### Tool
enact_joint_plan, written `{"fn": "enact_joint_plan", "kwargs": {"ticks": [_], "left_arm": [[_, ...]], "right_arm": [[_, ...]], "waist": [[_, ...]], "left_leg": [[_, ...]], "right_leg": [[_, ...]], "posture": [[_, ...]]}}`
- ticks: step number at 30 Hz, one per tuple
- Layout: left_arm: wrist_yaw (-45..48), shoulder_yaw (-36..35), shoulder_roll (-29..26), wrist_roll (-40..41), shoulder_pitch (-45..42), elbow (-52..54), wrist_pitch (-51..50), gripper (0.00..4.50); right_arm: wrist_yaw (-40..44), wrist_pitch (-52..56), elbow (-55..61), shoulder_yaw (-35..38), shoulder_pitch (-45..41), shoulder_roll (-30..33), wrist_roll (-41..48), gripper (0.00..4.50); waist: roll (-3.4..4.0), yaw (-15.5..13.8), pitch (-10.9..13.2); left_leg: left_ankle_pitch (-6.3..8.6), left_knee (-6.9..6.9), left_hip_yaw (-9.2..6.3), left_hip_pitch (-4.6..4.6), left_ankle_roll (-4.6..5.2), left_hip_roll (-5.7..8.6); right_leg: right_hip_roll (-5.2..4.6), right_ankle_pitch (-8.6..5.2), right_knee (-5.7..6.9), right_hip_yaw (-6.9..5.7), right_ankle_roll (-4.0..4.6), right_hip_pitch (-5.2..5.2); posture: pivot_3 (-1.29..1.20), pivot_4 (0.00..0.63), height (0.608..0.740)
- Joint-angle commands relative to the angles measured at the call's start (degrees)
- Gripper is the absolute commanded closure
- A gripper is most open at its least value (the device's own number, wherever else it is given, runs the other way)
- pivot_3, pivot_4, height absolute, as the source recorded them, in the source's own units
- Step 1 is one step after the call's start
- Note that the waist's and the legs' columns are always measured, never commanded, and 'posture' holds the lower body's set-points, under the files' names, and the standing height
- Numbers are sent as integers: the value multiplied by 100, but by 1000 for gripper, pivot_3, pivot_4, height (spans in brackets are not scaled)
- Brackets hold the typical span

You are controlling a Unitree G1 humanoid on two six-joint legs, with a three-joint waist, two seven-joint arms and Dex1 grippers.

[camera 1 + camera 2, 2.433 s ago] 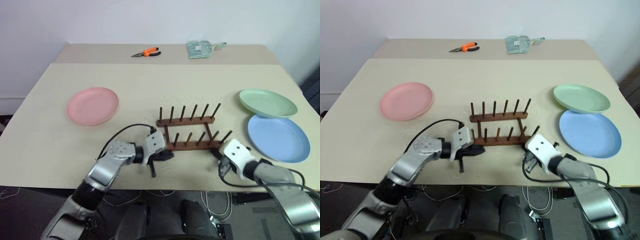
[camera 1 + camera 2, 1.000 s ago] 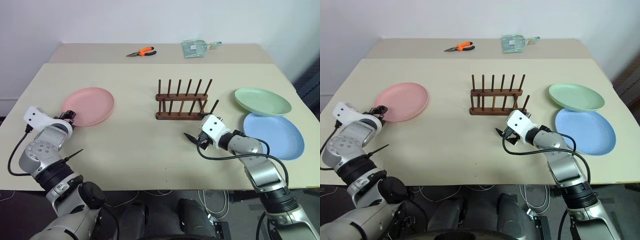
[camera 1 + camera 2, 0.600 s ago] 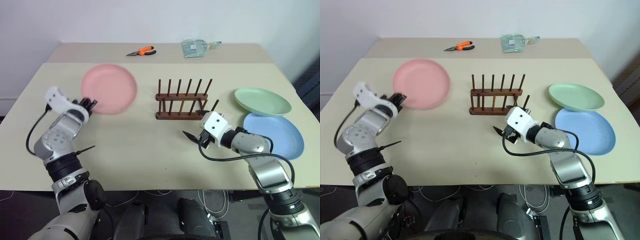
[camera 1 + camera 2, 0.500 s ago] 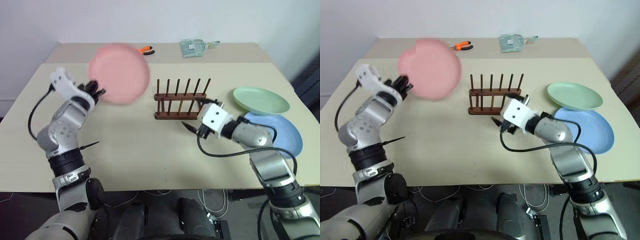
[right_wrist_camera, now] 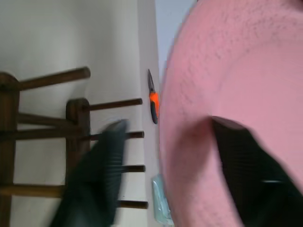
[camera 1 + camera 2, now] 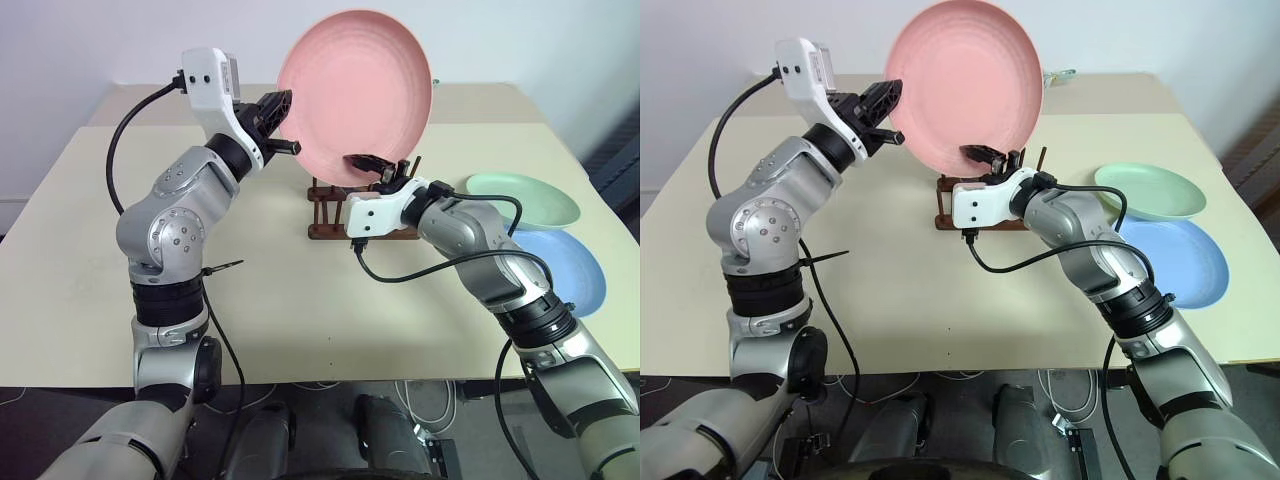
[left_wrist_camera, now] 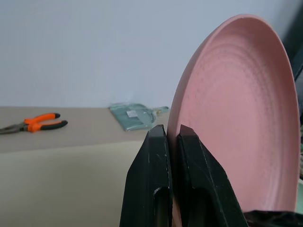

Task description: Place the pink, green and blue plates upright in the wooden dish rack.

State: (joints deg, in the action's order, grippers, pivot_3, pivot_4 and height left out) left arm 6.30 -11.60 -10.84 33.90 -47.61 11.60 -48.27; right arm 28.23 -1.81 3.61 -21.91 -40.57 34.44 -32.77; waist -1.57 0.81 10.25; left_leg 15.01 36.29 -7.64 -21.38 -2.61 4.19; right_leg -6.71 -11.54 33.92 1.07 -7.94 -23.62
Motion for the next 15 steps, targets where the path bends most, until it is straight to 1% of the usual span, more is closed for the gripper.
{"fn": "enact_joint_plan", "kwargs": {"ticks": [1, 2, 3, 4, 5, 6, 7, 10, 12, 14, 15], "left_arm": [[-100, -249, 200, 302, -37, 252, 112, 3794], [-204, -406, 325, 426, -79, 202, 144, 3437], [-365, -623, 478, 604, -156, 130, 185, 2915], [-481, -773, 581, 719, -216, 86, 199, 2508], [-664, -997, 714, 858, -317, 0, 305, 1893], [-787, -1137, 792, 943, -383, -52, 375, 1368], [-809, -1264, 747, 919, -445, -164, 554, 901], [-704, -1251, 424, 607, -452, -366, 941, 901], [-252, -708, -184, -106, -152, -514, 1297, 901], [767, 202, -998, -788, 501, -520, 1669, 901], [1149, 488, -1238, -910, 735, -495, 1772, 901]], "right_arm": [[-114, -61, 114, 195, -9, 43, -195, 3844], [-155, -78, 132, 214, 5, 45, -247, 4403], [-209, -100, 153, 238, 20, 49, -297, 4500], [-242, -115, 165, 258, 30, 47, -330, 4500], [-288, -131, 204, 301, 47, 47, -344, 4500], [-315, -140, 230, 331, 58, 47, -351, 4500], [-311, -78, 365, 513, 138, 2, -135, 4500], [-184, 81, 742, 993, 377, -103, 528, 4500], [84, 568, 1163, 1568, 603, -350, 1504, 4500], [555, 1887, 1817, 2492, 874, -706, 3248, 4500], [677, 2460, 2059, 2904, 942, -840, 4000, 4500]], "waist": [[0, -4, 0], [0, -8, 0], [-1, -13, 0], [-2, -14, 0], [-3, -16, 1], [-4, -20, 2], [-4, -23, 2], [-4, -12, 2], [-4, 4, 2], [2, 4, 0], [6, 5, -2]], "left_leg": [[0, 0, 0, 0, 0, 0], [0, 0, 0, -1, 0, 0], [0, 1, 0, -1, 0, 0], [0, 0, 0, -2, 0, 1], [0, 0, -1, -1, 0, 0], [0, 0, -1, -2, -1, 0], [0, 1, -1, -2, -1, 0], [-1, -2, 0, -2, -2, 0], [-1, -6, 3, 0, -3, 0], [-2, -15, 2, 4, -2, -2], [-1, -16, 2, 6, -1, -3]], "right_leg": [[0, 0, 0, 0, 0, 0], [0, 0, -1, 0, 0, 0], [0, 0, -2, 0, 0, 1], [0, 0, -3, 0, 0, 1], [0, 0, -3, 0, 0, 2], [0, 0, -5, 0, 0, 2], [0, 0, -5, -1, 0, 2], [0, 0, -9, 0, 0, 3], [1, 1, -11, 3, 1, 2], [5, 2, -14, 4, 3, 2], [7, 2, -15, 4, 4, 3]], "posture": [[0, 150, 740], [0, 150, 740], [0, 150, 740], [0, 150, 740], [0, 150, 740], [0, 150, 740], [0, 150, 740], [0, 150, 740], [0, 150, 740], [0, 150, 740], [0, 150, 740]]}}
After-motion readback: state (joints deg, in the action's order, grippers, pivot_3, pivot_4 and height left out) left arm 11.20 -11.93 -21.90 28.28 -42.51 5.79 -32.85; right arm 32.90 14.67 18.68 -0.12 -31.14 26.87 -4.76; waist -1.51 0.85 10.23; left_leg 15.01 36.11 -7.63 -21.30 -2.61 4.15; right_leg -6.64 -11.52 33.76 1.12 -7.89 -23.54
